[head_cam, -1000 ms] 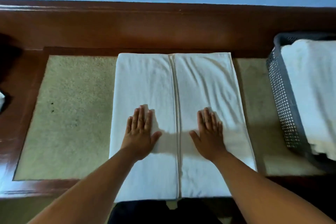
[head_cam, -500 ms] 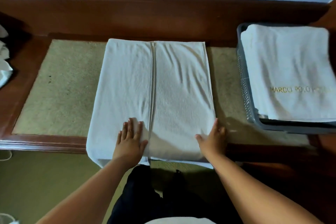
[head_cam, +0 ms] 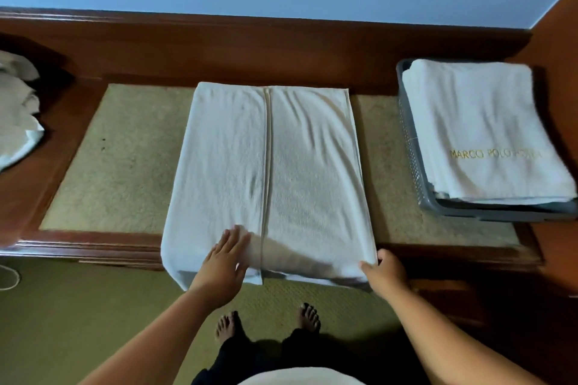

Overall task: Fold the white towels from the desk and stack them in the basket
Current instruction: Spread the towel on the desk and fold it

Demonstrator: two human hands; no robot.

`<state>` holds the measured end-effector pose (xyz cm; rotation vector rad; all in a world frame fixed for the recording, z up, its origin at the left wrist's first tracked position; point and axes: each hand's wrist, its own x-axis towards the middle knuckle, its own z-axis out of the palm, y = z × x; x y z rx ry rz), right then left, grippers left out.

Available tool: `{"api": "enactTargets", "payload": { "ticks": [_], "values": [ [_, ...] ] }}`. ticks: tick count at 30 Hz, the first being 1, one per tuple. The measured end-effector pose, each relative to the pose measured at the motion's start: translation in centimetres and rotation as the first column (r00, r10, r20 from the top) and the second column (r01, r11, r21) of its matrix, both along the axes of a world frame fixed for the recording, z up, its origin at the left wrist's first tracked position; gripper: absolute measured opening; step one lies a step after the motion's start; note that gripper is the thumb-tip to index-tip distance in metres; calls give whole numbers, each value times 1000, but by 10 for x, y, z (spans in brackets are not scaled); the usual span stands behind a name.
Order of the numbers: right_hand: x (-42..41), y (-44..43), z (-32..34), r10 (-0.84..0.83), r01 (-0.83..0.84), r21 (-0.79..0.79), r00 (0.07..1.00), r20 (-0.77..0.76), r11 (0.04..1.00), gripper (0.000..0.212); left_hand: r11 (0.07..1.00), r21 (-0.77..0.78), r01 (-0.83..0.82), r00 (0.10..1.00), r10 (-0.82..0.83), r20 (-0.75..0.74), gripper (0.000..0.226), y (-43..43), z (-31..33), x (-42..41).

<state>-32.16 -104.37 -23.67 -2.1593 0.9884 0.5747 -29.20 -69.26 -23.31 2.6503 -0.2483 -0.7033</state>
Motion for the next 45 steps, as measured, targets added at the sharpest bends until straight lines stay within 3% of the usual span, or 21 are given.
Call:
{"api": "enactTargets", "payload": {
  "ticks": [6, 11, 17, 19, 21, 23, 26, 28, 30, 33, 35, 38, 41, 45],
  "values": [
    [-9, 18, -1, -41, 40, -20, 998, -40, 999, 22, 1000, 3, 9, 988, -8, -154, 68, 19, 16, -10],
    [-9, 65, 22, -10, 33, -164, 990, 144, 986, 35, 995, -49, -83, 978, 72, -196, 61, 56, 27, -23],
    [2, 173, 45, 13, 22, -97, 939, 344, 995, 41, 976, -139, -170, 974, 145, -175, 56, 112, 34, -17],
    [2, 219, 46, 117, -82, -108, 921, 372, 991, 44, 967, -163, -198, 970, 169, -173, 53, 126, 34, -15],
    [0, 264, 46, 332, -324, -81, 883, 331, 942, 47, 952, -194, -236, 964, 205, -167, 49, 139, 37, -15],
    [-2, 302, 45, 543, -569, 55, 806, 238, 820, 51, 939, -215, -269, 961, 245, -130, 44, 152, 40, -14],
    [-7, 333, 42, 742, -760, 177, 650, 164, 626, 56, 948, -192, -254, 966, 239, -97, 39, 172, 41, -13],
    [-6, 334, 38, 778, -805, 109, 592, 209, 583, 59, 954, -173, -245, 968, 232, -90, 38, 184, 41, -10],
    [-2, 324, 34, 760, -788, -9, 590, 271, 615, 56, 950, -166, -263, 964, 253, -84, 36, 191, 39, -6],
    [-2, 298, 24, 724, -679, -254, 629, 283, 689, 56, 952, -176, -252, 968, 245, -56, 33, 189, 35, 0],
    [-5, 277, 21, 693, -617, -329, 688, 217, 715, 61, 954, -192, -231, 973, 228, -36, 36, 178, 35, 3],
    [-14, 248, 17, 720, -686, -259, 692, 57, 680, 77, 958, -197, -208, 978, 204, -40, 45, 156, 34, 6],
    [-25, 231, 15, 777, -755, -208, 627, 52, 623, 82, 975, -148, -168, 985, 173, 22, 52, 135, 30, 12],
    [-20, 217, 11, 804, -773, -256, 593, 29, 580, 80, 996, -24, -82, 994, 83, 69, 54, 112, 31, 26]
  ]
}}
